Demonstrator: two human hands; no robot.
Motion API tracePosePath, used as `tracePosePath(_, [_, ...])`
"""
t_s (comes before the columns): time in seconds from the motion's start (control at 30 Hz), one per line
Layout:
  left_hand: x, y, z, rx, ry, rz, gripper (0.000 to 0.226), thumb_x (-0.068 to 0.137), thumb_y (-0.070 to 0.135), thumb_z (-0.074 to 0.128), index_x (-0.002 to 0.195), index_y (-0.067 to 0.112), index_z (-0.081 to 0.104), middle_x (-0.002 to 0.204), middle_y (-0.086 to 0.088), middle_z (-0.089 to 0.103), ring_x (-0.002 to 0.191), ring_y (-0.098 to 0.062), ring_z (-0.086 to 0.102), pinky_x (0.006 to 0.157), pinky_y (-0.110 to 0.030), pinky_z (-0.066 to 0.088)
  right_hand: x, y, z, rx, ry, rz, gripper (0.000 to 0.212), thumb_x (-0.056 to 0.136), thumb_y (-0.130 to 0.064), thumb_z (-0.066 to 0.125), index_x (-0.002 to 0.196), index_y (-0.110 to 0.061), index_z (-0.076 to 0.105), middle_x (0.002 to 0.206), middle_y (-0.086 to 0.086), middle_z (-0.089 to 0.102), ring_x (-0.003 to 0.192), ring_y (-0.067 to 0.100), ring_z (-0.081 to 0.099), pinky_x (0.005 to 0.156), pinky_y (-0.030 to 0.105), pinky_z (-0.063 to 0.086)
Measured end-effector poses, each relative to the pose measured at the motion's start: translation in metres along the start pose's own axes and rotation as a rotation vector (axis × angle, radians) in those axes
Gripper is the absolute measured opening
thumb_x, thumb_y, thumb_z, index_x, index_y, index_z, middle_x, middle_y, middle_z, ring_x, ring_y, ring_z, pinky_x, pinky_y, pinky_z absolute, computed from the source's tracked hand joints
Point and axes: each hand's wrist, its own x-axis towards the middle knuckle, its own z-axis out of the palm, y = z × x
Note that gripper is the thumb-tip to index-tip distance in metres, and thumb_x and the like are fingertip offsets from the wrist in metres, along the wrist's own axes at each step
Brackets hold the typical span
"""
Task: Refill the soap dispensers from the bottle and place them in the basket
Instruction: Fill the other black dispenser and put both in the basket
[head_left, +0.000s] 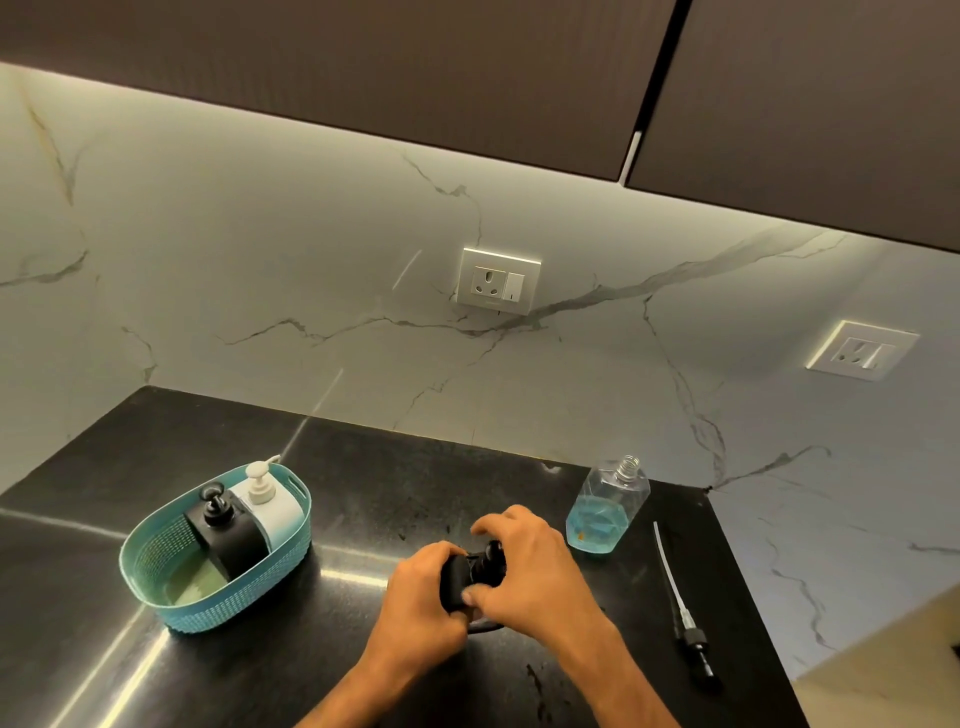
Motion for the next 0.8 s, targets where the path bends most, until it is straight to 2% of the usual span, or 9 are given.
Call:
tracePosePath(0.1, [0.0007, 0.0043, 0.0014, -0.007, 0.006, 0.009, 0.031, 0.062, 0.027, 0.073, 0.091, 0.028, 0.064, 0.084, 0.017, 0.065, 0.078, -0.006, 0.063, 0.065, -0.03, 0.054, 0.0, -0.0024, -0.0004, -0.081, 0.118, 0.045, 0.04, 0.074, -0.054, 0.075, 0.098, -0.023, 0.063, 0.097, -0.005, 0.06, 0.086, 0.012, 0.06, 0.073, 0.023, 0.054])
tracePosePath(0.2, [0.0009, 0.0067, 0.0027, -0.006, -0.026, 0.01, 0.034, 0.06, 0.031, 0.075, 0.093, 0.029, 0.065, 0.086, 0.017, 0.065, 0.08, -0.007, 0.063, 0.066, -0.026, 0.054, 0.0008, 0.0006, -0.0006, -0.043, 0.043, 0.003, 0.023, 0.073, -0.027, 0.076, 0.094, -0.023, 0.067, 0.095, -0.005, 0.062, 0.087, 0.013, 0.062, 0.076, 0.027, 0.059])
tracePosePath(0.27, [0.0, 0.0061, 0.0033, -0.011, -0.036, -0.005, 0.035, 0.061, 0.029, 0.076, 0.094, 0.029, 0.065, 0.086, 0.015, 0.066, 0.079, -0.007, 0.064, 0.066, -0.029, 0.055, 0.0013, 0.0018, -0.0021, -0.004, -0.053, -0.024, 0.051, 0.069, -0.017, 0.078, 0.117, -0.028, 0.065, 0.109, -0.005, 0.06, 0.101, 0.014, 0.06, 0.086, 0.029, 0.058])
tracePosePath(0.37, [-0.0001, 0.0061, 0.0044, -0.013, -0.023, 0.0, 0.029, 0.063, 0.027, 0.07, 0.091, 0.027, 0.064, 0.084, 0.014, 0.066, 0.075, -0.008, 0.064, 0.064, -0.034, 0.054, -0.0003, -0.0008, -0.0026, -0.055, -0.009, 0.005, 0.072, 0.071, -0.04, 0.078, 0.137, -0.028, 0.05, 0.117, -0.002, 0.06, 0.108, 0.017, 0.058, 0.088, 0.027, 0.052])
tracePosePath(0.43, [0.0003, 0.0087, 0.0038, -0.006, -0.012, 0.013, 0.026, 0.064, 0.025, 0.068, 0.089, 0.028, 0.063, 0.082, 0.015, 0.065, 0.075, -0.008, 0.063, 0.063, -0.033, 0.054, -0.0016, -0.003, -0.0018, -0.092, 0.071, 0.039, 0.054, 0.076, -0.046, 0.075, 0.12, -0.022, 0.056, 0.108, 0.0, 0.064, 0.099, 0.018, 0.062, 0.078, 0.025, 0.053])
tracePosePath(0.53, [0.0015, 0.0092, 0.0031, 0.004, -0.03, 0.006, 0.032, 0.063, 0.02, 0.076, 0.09, 0.029, 0.062, 0.084, 0.015, 0.064, 0.077, -0.007, 0.063, 0.063, -0.027, 0.054, -0.0025, -0.0031, -0.0011, -0.079, 0.023, 0.031, 0.03, 0.076, -0.024, 0.076, 0.103, -0.02, 0.063, 0.104, -0.001, 0.063, 0.095, 0.014, 0.061, 0.079, 0.024, 0.056])
tracePosePath(0.6, [0.0012, 0.0079, 0.0032, 0.002, -0.035, -0.005, 0.036, 0.062, 0.021, 0.082, 0.092, 0.029, 0.063, 0.085, 0.015, 0.065, 0.077, -0.006, 0.063, 0.064, -0.027, 0.055, -0.0031, -0.0043, -0.0009, -0.041, -0.031, -0.007, 0.041, 0.072, -0.019, 0.078, 0.11, -0.023, 0.065, 0.11, -0.003, 0.059, 0.101, 0.014, 0.058, 0.084, 0.025, 0.056])
tracePosePath(0.67, [0.0022, 0.0072, 0.0031, 0.005, -0.021, 0.0, 0.034, 0.063, 0.023, 0.081, 0.091, 0.028, 0.063, 0.084, 0.016, 0.065, 0.075, -0.006, 0.063, 0.063, -0.03, 0.054, -0.0035, -0.007, -0.0011, -0.052, -0.011, -0.007, 0.052, 0.074, -0.033, 0.08, 0.121, -0.027, 0.06, 0.115, -0.004, 0.057, 0.106, 0.014, 0.057, 0.089, 0.025, 0.053])
tracePosePath(0.8, [0.0042, 0.01, 0.0019, -0.007, -0.011, 0.007, 0.027, 0.064, 0.022, 0.07, 0.091, 0.025, 0.063, 0.084, 0.014, 0.064, 0.077, -0.008, 0.062, 0.063, -0.026, 0.053, -0.0033, -0.0058, 0.0, -0.083, 0.061, 0.04, 0.033, 0.08, -0.037, 0.078, 0.106, -0.023, 0.063, 0.108, -0.002, 0.063, 0.098, 0.014, 0.061, 0.084, 0.024, 0.055])
